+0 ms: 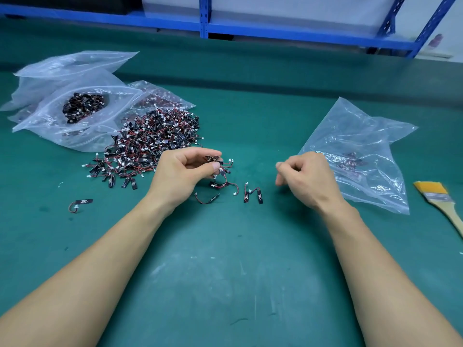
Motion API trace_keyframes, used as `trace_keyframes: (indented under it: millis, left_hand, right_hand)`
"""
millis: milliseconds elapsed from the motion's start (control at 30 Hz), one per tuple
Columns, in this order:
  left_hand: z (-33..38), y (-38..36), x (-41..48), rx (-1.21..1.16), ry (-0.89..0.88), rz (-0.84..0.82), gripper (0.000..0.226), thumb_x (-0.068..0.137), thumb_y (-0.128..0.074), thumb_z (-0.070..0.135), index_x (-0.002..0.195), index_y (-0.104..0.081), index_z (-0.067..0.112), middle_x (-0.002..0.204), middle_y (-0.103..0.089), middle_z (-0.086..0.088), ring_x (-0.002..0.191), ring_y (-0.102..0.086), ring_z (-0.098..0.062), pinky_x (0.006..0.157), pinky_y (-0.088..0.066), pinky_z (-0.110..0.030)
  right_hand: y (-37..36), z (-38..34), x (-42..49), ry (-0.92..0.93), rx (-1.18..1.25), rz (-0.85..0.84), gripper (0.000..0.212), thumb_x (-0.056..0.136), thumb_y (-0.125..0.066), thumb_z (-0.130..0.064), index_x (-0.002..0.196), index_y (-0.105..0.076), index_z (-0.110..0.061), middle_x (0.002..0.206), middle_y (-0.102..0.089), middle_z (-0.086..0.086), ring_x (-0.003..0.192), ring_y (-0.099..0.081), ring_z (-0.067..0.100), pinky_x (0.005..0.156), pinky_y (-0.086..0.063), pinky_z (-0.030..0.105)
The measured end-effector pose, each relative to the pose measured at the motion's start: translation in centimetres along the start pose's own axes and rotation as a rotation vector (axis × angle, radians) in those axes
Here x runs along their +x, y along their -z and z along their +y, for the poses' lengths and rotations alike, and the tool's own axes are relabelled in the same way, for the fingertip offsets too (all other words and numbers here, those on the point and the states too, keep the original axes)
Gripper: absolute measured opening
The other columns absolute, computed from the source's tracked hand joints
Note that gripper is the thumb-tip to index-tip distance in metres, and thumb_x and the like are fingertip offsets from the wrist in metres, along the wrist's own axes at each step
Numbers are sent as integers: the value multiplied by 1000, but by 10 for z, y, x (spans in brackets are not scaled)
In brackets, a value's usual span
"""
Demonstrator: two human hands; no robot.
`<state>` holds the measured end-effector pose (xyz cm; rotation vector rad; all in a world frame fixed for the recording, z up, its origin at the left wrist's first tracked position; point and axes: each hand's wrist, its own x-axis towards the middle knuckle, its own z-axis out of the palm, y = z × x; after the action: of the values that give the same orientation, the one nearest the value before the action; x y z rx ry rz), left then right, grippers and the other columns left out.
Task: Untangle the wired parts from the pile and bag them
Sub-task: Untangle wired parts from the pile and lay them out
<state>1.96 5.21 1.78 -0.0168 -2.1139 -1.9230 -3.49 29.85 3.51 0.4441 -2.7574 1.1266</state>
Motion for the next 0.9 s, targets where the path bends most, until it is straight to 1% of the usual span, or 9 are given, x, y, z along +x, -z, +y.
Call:
trace_keyframes:
  millis: [33,133,167,333,400,467,600,733,900]
  left_hand:
    - [0,0,0,-13,3,3,23,83,-75,-1,93,-77,19,85,-77,-4,73,-71,-10,70,-57,-20]
    - [1,1,0,-45,15,13,23,84,-74,-2,93,-76,19,86,-77,-5,74,-71,-12,71,-57,-20]
    - [1,2,1,-52,18,20,23,84,-73,-2,94,-76,19,86,-77,-5,74,-72,-13,71,-57,-21]
    - [2,8,4,-130,35,63,25,85,-71,-4,96,-75,17,90,-78,-1,81,-73,-19,72,-57,-22]
    - [3,9,5,-144,39,76,26,85,-70,-5,96,-75,18,89,-78,-1,80,-73,-18,73,-56,-21]
    - [3,11,6,-153,38,83,26,86,-70,-5,96,-75,18,86,-77,0,78,-73,-15,72,-56,-20]
    - [4,13,7,-162,38,88,25,86,-69,-4,98,-75,17,82,-76,0,77,-73,-14,73,-55,-19]
    - [4,13,8,-179,48,101,24,86,-69,-4,98,-75,16,81,-75,0,77,-74,-16,73,-55,-20]
    - [4,14,8,-187,48,107,23,87,-69,-4,98,-75,16,77,-74,2,76,-73,-14,73,-55,-19]
  right_hand:
    - [0,0,0,-2,34,32,35,73,-49,-37,52,-66,-14,51,-61,3,47,-46,22,56,-47,39]
    - [-3,-2,-1,24,101,69,34,77,-52,-34,53,-65,-13,44,-53,-10,43,-36,9,49,-33,31]
    - [-4,-2,-2,34,110,68,34,78,-54,-34,53,-65,-14,42,-50,-13,42,-35,9,50,-30,29]
    - [-9,-1,-1,31,131,80,37,84,-58,-37,56,-66,-15,43,-50,-20,43,-39,7,53,-29,26]
    - [-10,0,0,23,152,91,37,86,-60,-35,56,-66,-13,43,-51,-21,43,-40,7,52,-30,25]
    - [-10,2,1,13,162,103,37,88,-61,-32,56,-67,-14,43,-50,-18,43,-39,7,52,-30,25]
    - [-10,3,2,-6,158,111,37,87,-62,-37,55,-66,-19,43,-48,-9,44,-36,9,52,-33,26]
    - [-11,2,3,-17,171,130,37,84,-59,-42,56,-67,-19,56,-62,4,47,-40,11,53,-35,27]
    - [-11,2,3,-23,172,145,32,83,-59,-40,60,-70,-19,58,-61,3,50,-42,10,54,-36,27]
